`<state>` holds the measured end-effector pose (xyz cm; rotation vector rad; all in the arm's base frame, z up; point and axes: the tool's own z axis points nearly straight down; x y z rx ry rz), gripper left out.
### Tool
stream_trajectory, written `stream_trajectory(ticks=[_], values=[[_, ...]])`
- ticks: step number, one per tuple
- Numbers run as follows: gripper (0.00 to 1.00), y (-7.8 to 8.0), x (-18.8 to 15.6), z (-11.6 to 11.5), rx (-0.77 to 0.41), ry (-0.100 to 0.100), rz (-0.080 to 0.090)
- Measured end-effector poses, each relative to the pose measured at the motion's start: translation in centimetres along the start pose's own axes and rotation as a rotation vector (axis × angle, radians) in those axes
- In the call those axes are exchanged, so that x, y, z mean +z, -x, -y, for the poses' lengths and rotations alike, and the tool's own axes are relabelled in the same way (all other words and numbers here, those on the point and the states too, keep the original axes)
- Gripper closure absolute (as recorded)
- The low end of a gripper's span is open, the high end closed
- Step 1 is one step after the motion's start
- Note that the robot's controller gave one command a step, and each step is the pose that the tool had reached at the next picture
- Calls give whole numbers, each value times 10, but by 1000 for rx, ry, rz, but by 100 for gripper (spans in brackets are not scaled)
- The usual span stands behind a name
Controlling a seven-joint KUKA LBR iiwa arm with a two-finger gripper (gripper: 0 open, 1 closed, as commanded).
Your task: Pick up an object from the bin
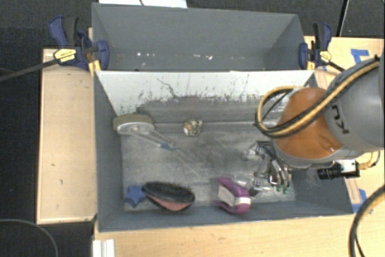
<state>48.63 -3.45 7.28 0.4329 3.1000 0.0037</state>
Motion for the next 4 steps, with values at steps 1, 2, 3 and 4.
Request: stream_trajectory(ticks=[1,2,3,4], values=[[100,3,-2,0,-3,0,10],[100,5,-44,0,-11,-2,-5],[100,7,-79,-1,-20,-2,-5],[100,8,-100,-2,-30,-2,-6]])
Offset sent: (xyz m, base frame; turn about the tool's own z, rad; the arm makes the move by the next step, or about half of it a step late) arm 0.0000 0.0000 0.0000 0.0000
